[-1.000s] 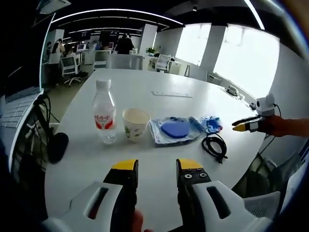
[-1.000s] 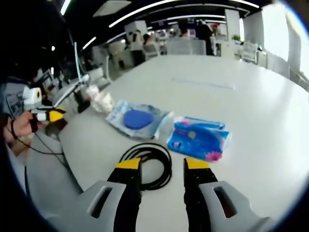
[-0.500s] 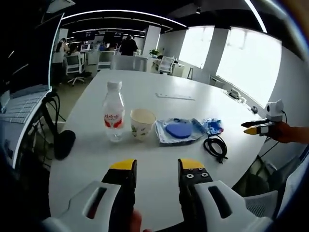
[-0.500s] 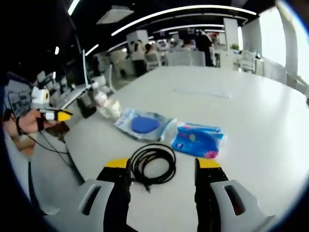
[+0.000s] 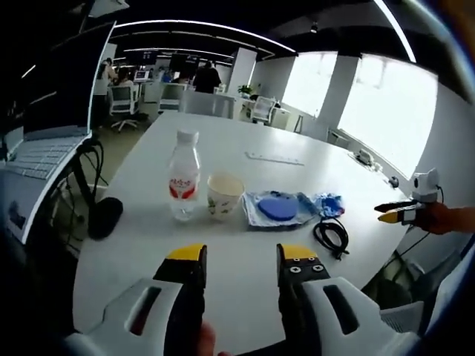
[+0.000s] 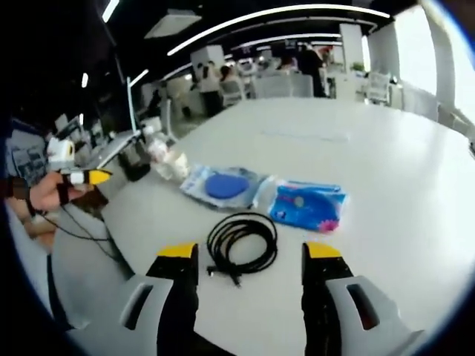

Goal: Arrange the tabletop items into an orderly group along one side of the table until the central work area is clear of visible clutter.

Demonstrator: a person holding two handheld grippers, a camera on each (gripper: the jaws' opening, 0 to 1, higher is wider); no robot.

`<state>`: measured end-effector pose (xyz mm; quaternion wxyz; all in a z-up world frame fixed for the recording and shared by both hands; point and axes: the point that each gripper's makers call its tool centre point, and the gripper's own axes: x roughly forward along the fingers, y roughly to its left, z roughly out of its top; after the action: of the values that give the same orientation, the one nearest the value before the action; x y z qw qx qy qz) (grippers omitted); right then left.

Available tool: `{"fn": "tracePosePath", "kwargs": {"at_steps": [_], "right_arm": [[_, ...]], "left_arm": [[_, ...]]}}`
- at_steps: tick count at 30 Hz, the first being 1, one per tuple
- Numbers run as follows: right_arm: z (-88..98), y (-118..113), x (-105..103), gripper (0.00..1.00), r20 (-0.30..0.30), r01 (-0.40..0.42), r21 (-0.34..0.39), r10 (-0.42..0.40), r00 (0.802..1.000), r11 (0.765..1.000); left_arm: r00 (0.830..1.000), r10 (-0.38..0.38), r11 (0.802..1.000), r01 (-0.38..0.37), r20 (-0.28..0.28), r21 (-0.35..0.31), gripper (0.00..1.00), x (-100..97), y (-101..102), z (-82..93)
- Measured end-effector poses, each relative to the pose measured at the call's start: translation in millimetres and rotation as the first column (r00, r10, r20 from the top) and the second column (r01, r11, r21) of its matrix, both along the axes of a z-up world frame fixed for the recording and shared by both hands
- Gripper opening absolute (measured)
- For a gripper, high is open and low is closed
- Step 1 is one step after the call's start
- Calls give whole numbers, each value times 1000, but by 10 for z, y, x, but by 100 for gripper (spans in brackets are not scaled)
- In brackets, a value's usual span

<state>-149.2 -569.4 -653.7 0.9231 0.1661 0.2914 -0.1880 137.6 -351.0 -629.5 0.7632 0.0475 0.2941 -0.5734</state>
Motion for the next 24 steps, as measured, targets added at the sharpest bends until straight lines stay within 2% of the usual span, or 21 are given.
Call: {"fn": "tracePosePath", "kwargs": {"at_steps": [11,24], "right_arm": [[-41,95,23,55,-18,-7,3,7,1000,1000],[-60,115,30,54,-16,8,10,-8,1000,1000]], "left_arm": [[1000,15,1000,-15,-5,1,38,1,114,-12],[1000,-4,1000,4,-8,0,38,1,73,-7]]}}
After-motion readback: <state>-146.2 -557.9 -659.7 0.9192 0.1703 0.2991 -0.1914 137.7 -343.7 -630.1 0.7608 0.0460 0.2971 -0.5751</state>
